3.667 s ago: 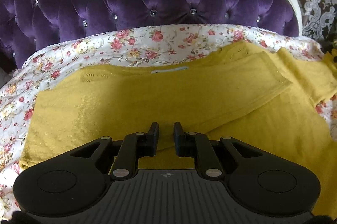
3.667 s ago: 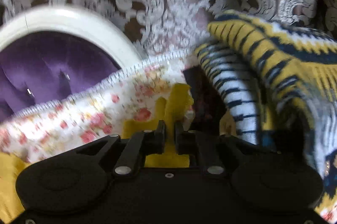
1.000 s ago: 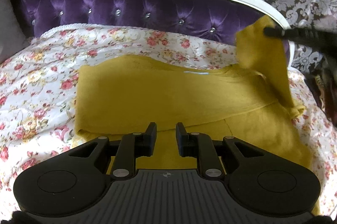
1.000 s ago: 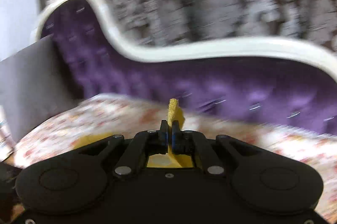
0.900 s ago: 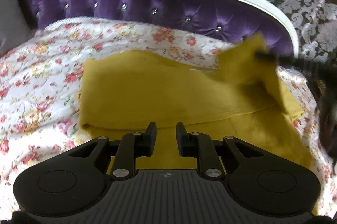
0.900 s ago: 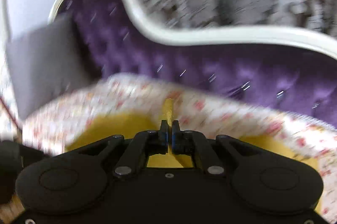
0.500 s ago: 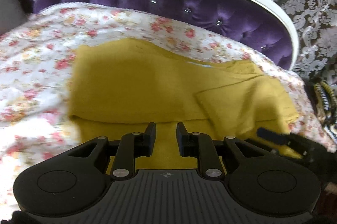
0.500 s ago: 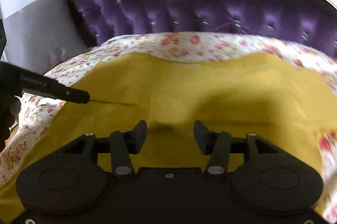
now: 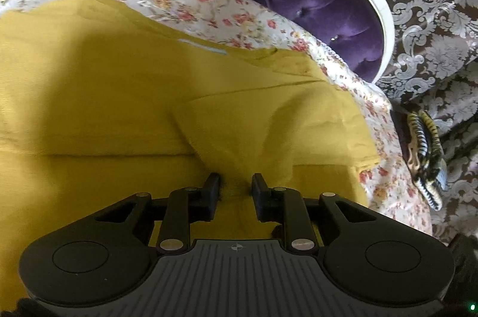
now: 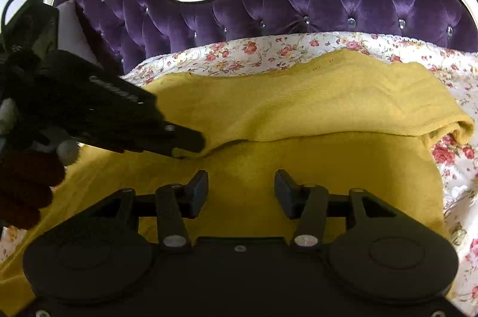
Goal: Fold small clothes
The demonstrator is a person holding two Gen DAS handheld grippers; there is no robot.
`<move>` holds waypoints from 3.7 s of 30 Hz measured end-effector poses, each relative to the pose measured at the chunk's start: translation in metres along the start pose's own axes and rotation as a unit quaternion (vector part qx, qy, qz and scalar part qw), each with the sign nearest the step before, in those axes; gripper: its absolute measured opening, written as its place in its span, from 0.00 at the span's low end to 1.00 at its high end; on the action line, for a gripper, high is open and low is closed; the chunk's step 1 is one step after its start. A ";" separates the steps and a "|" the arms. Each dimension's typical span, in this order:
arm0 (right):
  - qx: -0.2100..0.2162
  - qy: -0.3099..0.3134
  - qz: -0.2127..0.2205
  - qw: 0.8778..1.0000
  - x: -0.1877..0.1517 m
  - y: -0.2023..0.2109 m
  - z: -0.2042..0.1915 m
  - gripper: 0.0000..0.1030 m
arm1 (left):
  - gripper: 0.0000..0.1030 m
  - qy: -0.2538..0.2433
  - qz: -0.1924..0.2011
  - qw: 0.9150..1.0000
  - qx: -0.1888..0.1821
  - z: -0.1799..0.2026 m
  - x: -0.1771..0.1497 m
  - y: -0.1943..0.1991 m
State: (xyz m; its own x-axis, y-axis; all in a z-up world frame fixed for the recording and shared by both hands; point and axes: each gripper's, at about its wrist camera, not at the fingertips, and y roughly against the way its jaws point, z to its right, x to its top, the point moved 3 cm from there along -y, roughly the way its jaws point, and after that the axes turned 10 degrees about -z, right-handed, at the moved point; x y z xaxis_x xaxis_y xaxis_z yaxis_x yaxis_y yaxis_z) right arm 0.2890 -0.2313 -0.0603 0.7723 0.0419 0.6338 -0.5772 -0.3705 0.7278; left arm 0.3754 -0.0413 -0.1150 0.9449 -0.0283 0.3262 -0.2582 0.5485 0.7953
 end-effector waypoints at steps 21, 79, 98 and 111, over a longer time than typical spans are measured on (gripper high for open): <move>0.003 -0.008 0.004 1.000 -0.001 0.001 0.001 0.56 | 0.08 -0.144 0.194 0.965 0.103 0.036 0.047 0.137; -0.130 -0.042 -0.007 0.991 0.090 -0.050 0.076 0.51 | 0.11 -0.072 0.145 0.959 0.231 -0.101 0.016 0.070; -0.016 -0.001 0.041 0.999 0.036 0.036 0.008 0.56 | 0.04 -0.127 0.214 0.968 0.028 0.073 0.122 0.179; 0.000 0.059 0.040 0.997 0.076 -0.026 -0.031 0.56 | 0.04 -0.239 0.238 0.941 -0.019 0.226 0.141 0.197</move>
State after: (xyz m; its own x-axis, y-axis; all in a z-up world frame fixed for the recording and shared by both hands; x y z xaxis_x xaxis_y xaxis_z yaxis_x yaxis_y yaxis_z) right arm 0.3543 -0.1899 -0.0228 0.6869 0.1207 0.7167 -0.6363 -0.3767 0.6733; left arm 0.4123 -0.1256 0.2030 0.5236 -0.1397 0.8404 -0.6124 0.6240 0.4853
